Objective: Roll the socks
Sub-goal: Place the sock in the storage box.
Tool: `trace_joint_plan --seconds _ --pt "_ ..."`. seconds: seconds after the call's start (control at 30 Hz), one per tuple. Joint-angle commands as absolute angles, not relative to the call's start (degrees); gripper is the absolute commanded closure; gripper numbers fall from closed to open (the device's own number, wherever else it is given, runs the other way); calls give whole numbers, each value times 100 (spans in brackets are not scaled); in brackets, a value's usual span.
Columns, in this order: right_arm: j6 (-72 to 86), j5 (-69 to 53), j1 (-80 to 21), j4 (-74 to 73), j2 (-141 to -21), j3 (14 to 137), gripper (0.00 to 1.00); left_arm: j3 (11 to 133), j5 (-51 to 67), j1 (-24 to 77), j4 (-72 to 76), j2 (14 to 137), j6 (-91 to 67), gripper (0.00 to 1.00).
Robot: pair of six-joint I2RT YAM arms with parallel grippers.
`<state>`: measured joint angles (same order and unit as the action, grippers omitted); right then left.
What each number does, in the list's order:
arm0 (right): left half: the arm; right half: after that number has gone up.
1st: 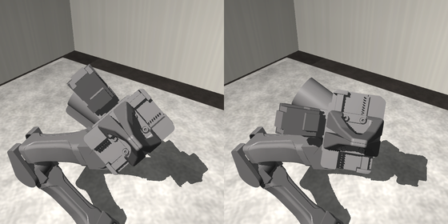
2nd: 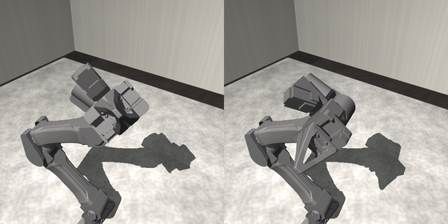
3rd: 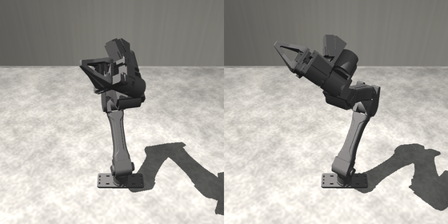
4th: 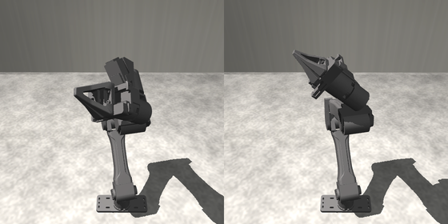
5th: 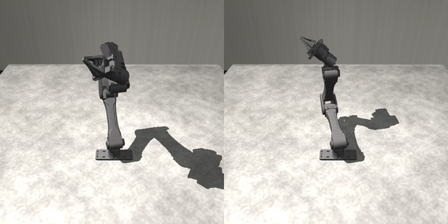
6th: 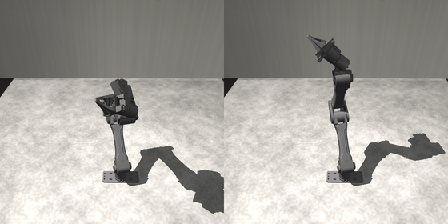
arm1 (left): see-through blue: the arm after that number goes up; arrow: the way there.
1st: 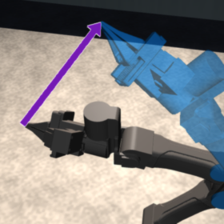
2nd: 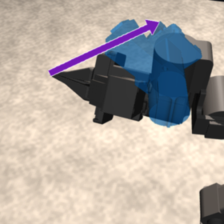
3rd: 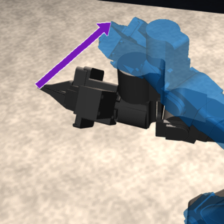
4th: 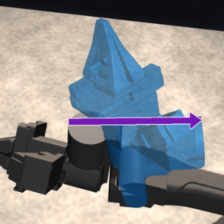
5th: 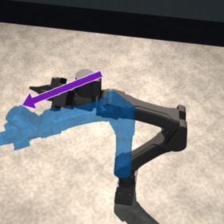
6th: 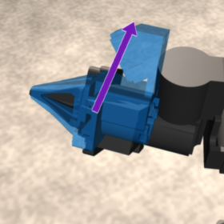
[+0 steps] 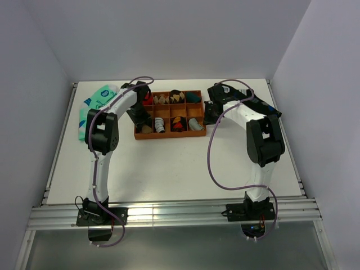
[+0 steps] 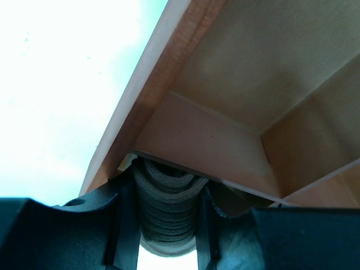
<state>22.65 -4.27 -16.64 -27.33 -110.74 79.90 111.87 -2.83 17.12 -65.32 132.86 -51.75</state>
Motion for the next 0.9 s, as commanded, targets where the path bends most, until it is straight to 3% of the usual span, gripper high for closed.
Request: trace_joint_plan --seconds 0.0,0.37,0.67,0.87 --pt "2250 237 -1564 -2663 -11145 7980 100 10968 -1652 1564 -7014 14018 -4967 100" --pt "2294 352 -1582 -2663 -11030 7919 100 10784 -1582 1626 -6750 13922 -4957 100" --pt "2311 325 -1573 -2654 -11021 7919 100 10889 -1599 1635 -6697 13711 -5036 72" --pt "2320 325 -1573 -2689 -11030 7980 100 11091 -1617 1643 -6759 13658 -4984 61"
